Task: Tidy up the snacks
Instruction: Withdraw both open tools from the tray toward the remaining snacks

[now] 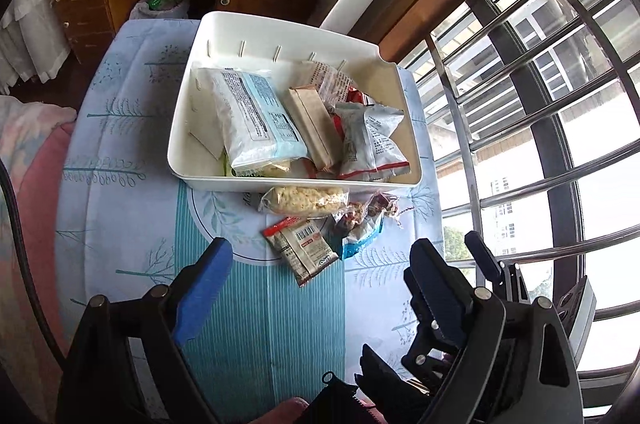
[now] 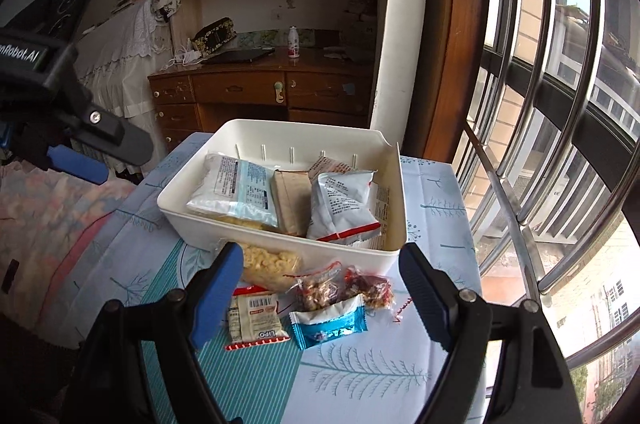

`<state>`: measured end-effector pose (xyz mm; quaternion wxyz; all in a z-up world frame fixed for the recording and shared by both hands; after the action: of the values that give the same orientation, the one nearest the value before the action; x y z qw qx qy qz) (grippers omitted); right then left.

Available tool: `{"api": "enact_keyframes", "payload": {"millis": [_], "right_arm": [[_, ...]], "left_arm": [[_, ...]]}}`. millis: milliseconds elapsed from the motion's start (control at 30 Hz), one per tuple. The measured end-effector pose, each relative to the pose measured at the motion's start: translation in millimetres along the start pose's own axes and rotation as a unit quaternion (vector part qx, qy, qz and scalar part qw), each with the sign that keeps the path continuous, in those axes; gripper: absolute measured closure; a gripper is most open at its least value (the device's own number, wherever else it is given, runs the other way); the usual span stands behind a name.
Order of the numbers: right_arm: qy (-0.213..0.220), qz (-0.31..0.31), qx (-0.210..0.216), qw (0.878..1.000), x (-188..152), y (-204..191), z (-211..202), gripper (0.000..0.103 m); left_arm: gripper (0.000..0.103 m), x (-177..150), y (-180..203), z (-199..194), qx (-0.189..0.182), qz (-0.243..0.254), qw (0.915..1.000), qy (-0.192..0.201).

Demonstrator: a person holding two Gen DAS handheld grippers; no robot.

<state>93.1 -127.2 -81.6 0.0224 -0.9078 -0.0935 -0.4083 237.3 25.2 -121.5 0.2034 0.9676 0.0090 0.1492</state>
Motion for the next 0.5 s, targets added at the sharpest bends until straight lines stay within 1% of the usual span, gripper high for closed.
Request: {"api": "enact_keyframes", "payload": {"millis": [133,200,300,500], "right_arm": [[-0.014,-0.027,0.008,1.000,-11,-22,-1,0.022],[-0.017,-0.038,0.013,0.999,-17,-32,-1,0.022],[-0.027,-0.057,0.019,0.998,-26,-48,2,0.022],[-0.044,-0.092,0.017,0.995,-45,-72,12,0.022]], "left_arm": [[0.013,-2,-3,14,-0.008,-0.002,0.9995,-0.030],[0.013,-2,-5,19,-0.004,-0.003,0.9992,-0.039],[0.007,0,-6,32,0.005,-0.006,0.9981,-0.062],[0.006,7,-5,57,0.021,-0.014,0.9940,-0.107]]}}
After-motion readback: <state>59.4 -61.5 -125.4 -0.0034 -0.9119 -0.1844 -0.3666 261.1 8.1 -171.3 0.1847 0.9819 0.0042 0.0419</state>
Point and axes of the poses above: each gripper's, at about its wrist camera, not at the fingertips, and z roughly the way its jaws point, y to its right, x to its top, the point moved 2 cm from there along z, roughly the way its jaws point, and after that the axes turned 1 degree about y, right-handed, at the moved point
